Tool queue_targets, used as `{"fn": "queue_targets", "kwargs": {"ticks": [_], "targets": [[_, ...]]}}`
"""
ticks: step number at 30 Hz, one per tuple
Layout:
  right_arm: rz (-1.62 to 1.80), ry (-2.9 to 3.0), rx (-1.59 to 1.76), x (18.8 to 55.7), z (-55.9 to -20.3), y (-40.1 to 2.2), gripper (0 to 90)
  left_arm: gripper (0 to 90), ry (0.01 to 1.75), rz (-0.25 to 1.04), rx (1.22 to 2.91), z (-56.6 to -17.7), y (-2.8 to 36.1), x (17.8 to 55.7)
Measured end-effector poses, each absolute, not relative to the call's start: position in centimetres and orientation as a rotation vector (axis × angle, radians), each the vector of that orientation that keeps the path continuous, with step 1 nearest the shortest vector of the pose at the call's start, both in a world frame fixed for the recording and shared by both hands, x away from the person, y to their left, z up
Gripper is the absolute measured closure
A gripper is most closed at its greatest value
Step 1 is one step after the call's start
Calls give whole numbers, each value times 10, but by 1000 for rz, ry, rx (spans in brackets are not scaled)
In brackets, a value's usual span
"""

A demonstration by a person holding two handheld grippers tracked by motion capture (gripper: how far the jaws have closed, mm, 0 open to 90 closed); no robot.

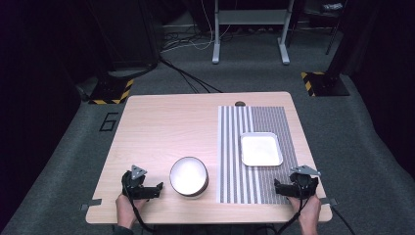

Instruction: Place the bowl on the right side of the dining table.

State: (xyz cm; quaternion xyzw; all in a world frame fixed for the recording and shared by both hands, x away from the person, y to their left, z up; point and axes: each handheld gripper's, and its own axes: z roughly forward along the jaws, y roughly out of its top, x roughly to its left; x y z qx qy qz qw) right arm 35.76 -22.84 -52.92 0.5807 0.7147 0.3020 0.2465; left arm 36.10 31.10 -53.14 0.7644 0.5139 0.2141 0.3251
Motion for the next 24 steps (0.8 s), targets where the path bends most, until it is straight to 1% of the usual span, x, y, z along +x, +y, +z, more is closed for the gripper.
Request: {"fn": "queue_targets", "kwargs": {"ticks": [12, 17, 24], "targets": [[833, 1995, 1565, 358, -526, -224, 0, 3, 1334, 554, 2016, -531, 312, 362], [839, 2008, 1537, 356, -520, -217, 1, 13, 1335, 559, 2010, -531, 312, 359], [870, 2027, 1488, 354, -508, -206, 2, 18, 1321, 535, 1992, -525, 312, 357]]}}
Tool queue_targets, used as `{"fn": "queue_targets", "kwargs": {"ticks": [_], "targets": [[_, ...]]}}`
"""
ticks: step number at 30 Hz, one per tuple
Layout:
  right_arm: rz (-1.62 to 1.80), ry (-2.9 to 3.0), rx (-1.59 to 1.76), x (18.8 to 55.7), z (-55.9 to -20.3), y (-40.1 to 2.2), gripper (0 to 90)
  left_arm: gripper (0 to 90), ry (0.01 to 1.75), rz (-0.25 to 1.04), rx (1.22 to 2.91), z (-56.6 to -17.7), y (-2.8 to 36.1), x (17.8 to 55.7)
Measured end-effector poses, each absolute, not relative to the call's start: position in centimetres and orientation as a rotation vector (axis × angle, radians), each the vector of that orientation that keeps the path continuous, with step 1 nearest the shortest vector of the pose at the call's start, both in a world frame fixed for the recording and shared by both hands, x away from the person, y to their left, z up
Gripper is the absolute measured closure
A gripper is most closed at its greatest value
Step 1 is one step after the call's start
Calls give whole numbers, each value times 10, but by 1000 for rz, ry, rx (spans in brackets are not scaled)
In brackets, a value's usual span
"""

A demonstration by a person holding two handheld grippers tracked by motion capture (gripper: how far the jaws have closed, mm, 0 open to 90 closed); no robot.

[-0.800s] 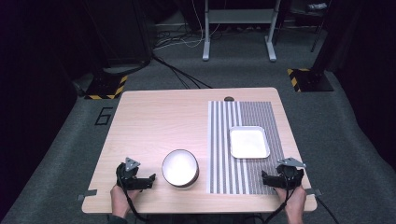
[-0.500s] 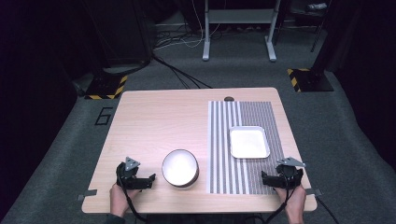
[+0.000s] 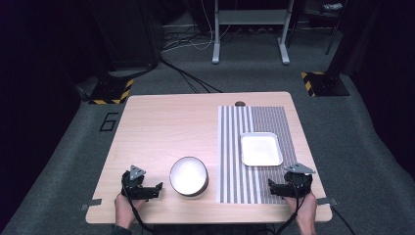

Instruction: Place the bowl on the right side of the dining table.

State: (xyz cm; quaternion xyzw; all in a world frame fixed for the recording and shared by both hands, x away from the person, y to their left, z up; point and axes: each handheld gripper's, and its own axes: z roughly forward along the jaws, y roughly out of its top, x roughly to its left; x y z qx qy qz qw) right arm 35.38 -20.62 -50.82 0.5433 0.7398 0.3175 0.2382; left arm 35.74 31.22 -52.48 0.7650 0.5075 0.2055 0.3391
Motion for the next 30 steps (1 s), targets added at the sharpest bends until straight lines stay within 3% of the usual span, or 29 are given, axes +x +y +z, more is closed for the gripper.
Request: {"fn": "queue_targets", "kwargs": {"ticks": [30], "targets": [[980, 2182, 1283, 360, -474, -139, 12, 22, 1248, 480, 1942, -495, 310, 351]]}}
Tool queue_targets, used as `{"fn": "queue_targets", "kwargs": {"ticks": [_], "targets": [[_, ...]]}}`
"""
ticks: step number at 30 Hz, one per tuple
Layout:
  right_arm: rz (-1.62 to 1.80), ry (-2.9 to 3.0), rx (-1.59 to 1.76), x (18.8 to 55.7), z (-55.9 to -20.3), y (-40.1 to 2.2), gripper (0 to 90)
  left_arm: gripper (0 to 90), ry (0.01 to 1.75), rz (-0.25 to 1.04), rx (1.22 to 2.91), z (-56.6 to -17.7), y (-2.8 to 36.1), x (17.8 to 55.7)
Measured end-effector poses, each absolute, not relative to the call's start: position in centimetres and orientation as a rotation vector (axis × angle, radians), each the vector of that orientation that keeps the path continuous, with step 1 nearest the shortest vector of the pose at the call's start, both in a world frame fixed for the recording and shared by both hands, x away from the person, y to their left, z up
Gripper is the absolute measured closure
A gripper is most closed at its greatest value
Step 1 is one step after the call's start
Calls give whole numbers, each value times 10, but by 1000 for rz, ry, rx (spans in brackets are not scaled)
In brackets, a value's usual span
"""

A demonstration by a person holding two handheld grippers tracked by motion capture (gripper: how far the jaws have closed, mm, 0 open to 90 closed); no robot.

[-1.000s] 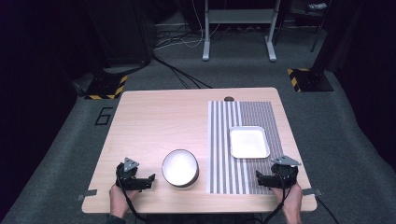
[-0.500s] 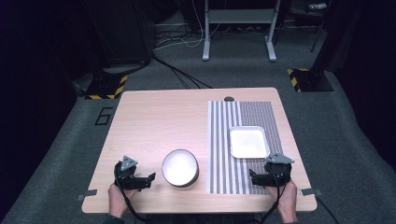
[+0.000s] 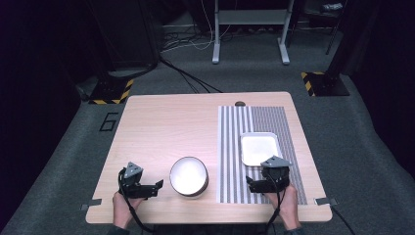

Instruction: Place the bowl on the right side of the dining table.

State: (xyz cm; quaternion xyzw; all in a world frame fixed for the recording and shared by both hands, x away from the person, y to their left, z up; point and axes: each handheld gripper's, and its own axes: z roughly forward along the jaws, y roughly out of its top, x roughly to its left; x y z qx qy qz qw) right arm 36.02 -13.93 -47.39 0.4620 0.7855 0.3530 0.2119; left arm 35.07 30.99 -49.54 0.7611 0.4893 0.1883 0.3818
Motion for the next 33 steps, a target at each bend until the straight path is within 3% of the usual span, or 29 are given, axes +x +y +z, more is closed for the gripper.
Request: {"fn": "queue_targets", "kwargs": {"ticks": [33], "targets": [[1096, 2300, 1085, 365, -440, -75, 25, 30, 1165, 480, 1902, -463, 303, 346]]}}
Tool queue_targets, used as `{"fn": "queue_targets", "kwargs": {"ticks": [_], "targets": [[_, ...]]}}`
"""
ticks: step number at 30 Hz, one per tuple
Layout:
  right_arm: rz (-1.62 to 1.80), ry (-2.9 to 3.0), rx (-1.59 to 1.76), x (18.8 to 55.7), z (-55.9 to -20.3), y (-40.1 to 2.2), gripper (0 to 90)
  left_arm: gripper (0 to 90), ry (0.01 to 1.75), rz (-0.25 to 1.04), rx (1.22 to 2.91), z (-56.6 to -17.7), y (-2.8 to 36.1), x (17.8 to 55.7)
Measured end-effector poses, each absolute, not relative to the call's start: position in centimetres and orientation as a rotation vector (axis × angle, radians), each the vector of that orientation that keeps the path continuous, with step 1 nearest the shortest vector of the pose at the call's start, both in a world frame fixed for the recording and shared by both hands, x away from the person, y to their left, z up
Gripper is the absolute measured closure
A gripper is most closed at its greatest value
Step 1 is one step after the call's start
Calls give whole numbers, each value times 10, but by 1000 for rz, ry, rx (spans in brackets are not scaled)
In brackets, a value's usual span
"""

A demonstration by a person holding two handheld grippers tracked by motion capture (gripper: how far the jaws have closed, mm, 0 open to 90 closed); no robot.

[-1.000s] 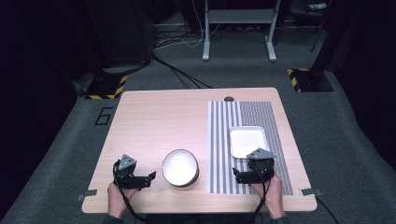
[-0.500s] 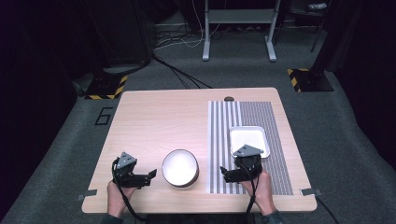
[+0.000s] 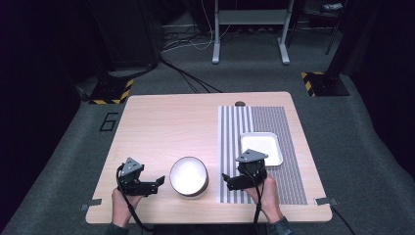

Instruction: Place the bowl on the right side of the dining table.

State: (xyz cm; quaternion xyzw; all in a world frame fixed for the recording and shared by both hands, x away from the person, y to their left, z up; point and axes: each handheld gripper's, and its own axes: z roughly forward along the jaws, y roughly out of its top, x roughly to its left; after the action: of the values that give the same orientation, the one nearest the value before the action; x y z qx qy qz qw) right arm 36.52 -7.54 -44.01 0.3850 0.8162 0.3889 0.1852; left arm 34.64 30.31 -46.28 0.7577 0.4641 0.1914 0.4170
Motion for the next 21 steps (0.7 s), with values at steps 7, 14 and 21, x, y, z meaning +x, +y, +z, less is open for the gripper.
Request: {"fn": "queue_targets", "kwargs": {"ticks": [7, 14, 21], "targets": [[1124, 2321, 1039, 366, -432, -65, 29, 30, 1143, 476, 1883, -455, 302, 346], [1145, 2337, 1010, 366, -426, -57, 31, 31, 1128, 488, 1874, -446, 301, 345], [1171, 2347, 981, 366, -420, -48, 35, 32, 1106, 486, 1865, -441, 297, 344]]}}
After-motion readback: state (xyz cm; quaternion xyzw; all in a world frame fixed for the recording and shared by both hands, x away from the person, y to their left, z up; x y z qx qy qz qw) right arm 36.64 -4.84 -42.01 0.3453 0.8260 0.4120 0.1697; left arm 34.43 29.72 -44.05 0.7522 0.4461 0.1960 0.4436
